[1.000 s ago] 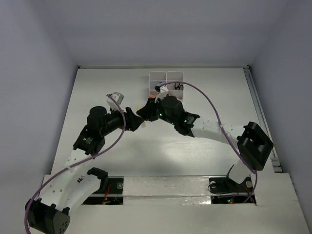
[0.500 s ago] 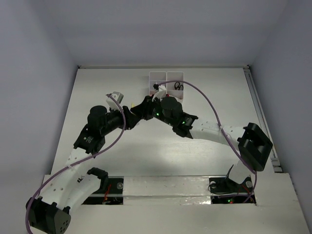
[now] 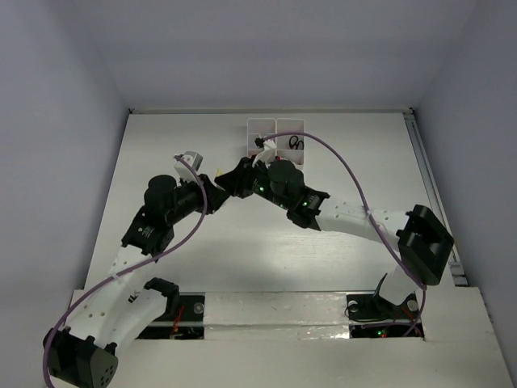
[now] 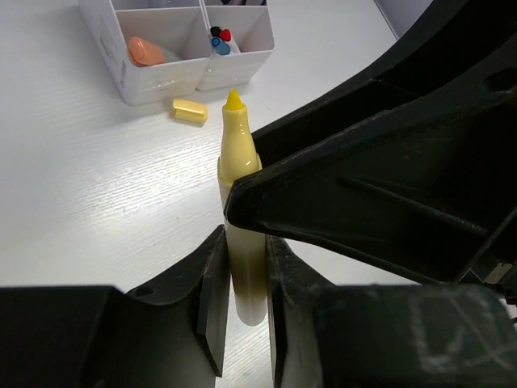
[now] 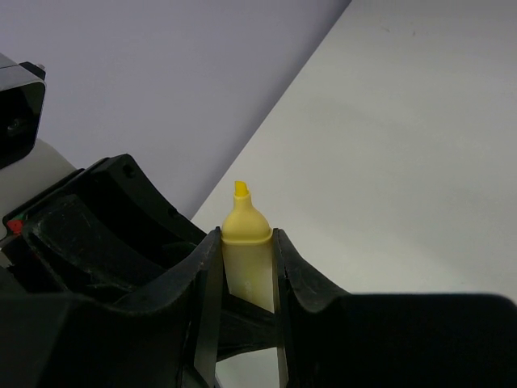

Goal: Sort the stationery into containers
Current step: Move the pen cap to the center of the board.

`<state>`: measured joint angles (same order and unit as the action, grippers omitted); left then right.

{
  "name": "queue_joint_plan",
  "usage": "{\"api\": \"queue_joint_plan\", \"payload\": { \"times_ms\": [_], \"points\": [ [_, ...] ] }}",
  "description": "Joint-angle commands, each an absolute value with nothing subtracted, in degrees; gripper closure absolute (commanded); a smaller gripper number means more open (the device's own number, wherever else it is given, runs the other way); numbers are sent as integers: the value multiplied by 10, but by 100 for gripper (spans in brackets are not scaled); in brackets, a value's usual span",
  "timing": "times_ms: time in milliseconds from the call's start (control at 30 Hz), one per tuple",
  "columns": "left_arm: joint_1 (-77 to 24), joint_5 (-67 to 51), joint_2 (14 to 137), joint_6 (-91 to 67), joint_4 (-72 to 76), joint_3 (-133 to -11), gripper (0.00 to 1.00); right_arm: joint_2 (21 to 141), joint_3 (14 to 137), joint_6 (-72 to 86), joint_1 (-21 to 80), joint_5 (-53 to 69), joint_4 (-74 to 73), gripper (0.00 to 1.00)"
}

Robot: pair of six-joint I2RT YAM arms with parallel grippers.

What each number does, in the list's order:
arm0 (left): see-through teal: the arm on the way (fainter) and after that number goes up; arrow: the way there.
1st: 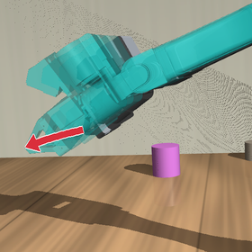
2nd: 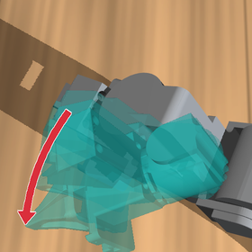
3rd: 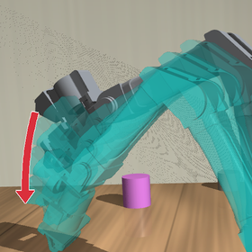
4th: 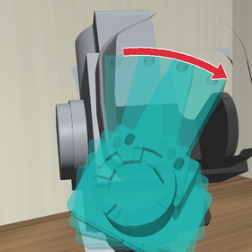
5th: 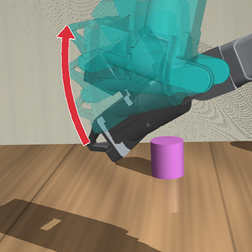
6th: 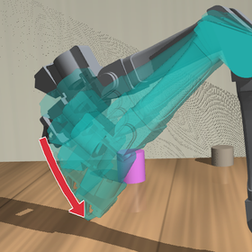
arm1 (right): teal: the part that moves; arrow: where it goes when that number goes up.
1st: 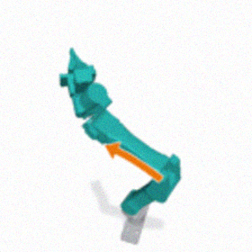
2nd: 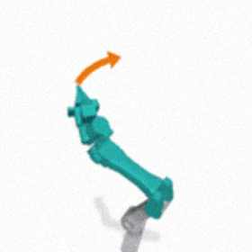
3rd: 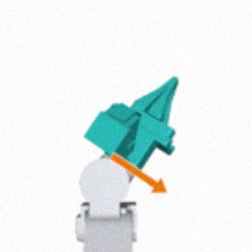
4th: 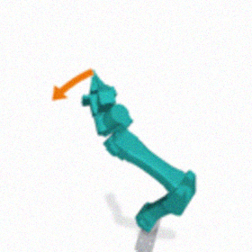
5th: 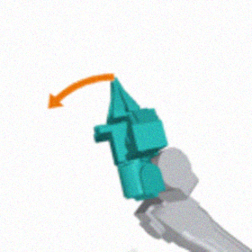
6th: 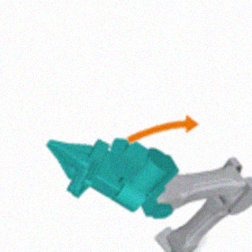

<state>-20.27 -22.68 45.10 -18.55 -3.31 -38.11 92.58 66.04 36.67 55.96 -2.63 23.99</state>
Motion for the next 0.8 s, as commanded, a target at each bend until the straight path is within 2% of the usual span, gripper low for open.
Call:
{"api": "queue_joint_plan", "payload": {
  "times_ms": [0, 67, 100, 133, 233, 433, 600, 633, 667, 767],
  "points": [
    [-204, -222, 438, -179, -18, -387, 100, 887, 668, 358, 566, -48, 280, 95],
    [-204, -222, 432, -178, -18, -387, 100, 877, 664, 349, 566, -56, 273, 88],
    [-204, -222, 432, -177, -18, -388, 100, 873, 664, 343, 566, -57, 271, 80],
    [-204, -222, 429, -176, -18, -388, 100, 868, 666, 334, 566, -58, 256, 60],
    [-204, -222, 425, -167, -25, -391, 100, 839, 668, 290, 553, -57, 190, 32],
    [-199, -213, 415, -149, -33, -401, 100, 751, 598, 254, 476, -4, 96, 30],
    [-193, -211, 398, -149, -33, -400, 100, 781, 590, 233, 440, -25, -21, 29],
    [-193, -213, 395, -149, -32, -400, 100, 794, 591, 231, 440, -35, -40, 19],
    [-188, -214, 392, -149, -32, -399, 100, 821, 591, 232, 440, -56, -45, 15],
    [-188, -217, 387, -150, -31, -398, 100, 886, 612, 237, 440, -87, -54, 11]
  ]
}}
